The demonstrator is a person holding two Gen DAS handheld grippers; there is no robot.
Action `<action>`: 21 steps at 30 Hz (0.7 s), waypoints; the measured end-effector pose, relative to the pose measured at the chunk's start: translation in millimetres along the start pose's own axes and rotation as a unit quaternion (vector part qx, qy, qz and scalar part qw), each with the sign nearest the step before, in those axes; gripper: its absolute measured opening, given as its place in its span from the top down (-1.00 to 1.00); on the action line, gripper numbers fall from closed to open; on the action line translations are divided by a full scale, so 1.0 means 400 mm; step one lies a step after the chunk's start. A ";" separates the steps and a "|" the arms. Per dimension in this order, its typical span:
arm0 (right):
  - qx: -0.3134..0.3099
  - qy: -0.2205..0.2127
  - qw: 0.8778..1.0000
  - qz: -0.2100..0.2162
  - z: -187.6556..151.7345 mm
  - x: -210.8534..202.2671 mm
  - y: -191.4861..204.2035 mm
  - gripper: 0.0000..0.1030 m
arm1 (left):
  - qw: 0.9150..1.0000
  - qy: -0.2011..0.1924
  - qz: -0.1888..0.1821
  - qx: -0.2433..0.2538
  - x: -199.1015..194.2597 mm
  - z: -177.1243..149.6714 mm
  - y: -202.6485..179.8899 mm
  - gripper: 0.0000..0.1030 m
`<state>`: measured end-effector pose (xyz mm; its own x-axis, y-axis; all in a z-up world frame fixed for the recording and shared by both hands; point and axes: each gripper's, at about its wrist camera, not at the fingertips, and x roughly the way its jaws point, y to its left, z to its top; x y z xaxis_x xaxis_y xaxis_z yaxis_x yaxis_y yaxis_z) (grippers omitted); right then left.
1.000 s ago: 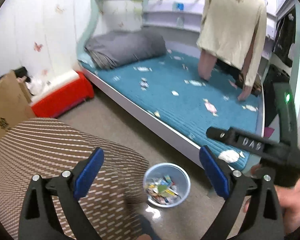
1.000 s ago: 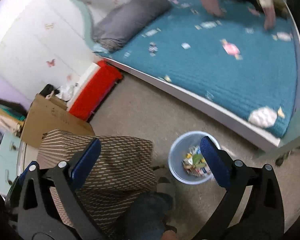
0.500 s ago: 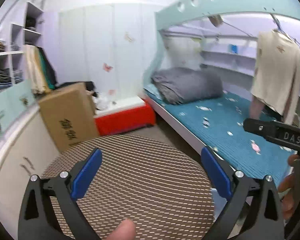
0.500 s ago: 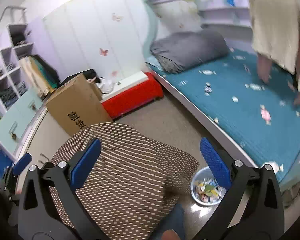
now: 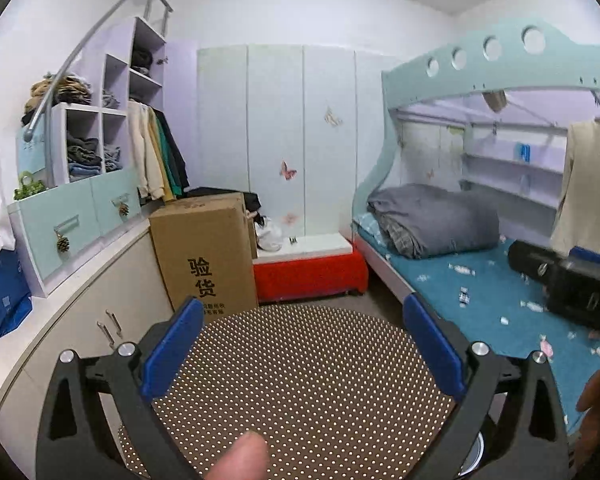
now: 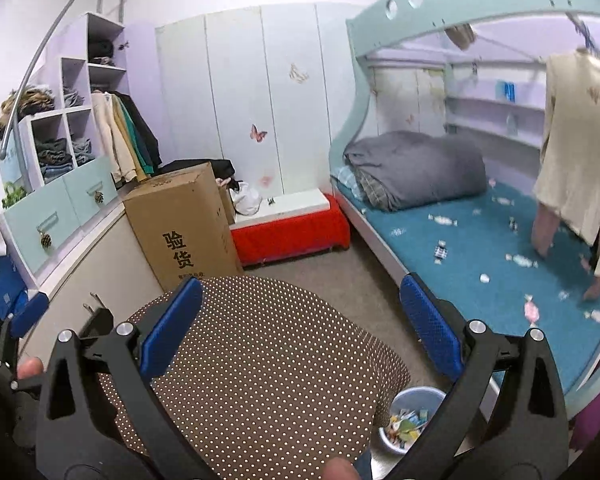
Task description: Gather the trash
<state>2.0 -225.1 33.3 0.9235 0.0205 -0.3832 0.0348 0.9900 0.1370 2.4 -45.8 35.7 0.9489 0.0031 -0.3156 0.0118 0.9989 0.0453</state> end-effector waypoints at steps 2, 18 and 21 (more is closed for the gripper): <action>-0.003 -0.009 1.000 0.000 0.001 -0.012 0.010 -0.88 | 1.000 -0.012 0.012 -0.005 -0.021 0.007 0.013 -0.90; -0.013 -0.038 0.999 -0.009 0.009 -0.052 0.040 -0.88 | 0.999 -0.031 0.010 -0.033 -0.058 0.019 0.058 -0.90; -0.012 -0.038 0.999 -0.009 0.010 -0.052 0.044 -0.88 | 0.999 -0.034 0.012 -0.031 -0.061 0.018 0.056 -0.90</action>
<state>-14.9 -208.7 47.4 0.9490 -0.0061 -0.3152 0.0424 0.9932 0.1083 -18.0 -23.8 51.2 0.9680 0.0261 -0.2494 -0.0289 0.9996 -0.0077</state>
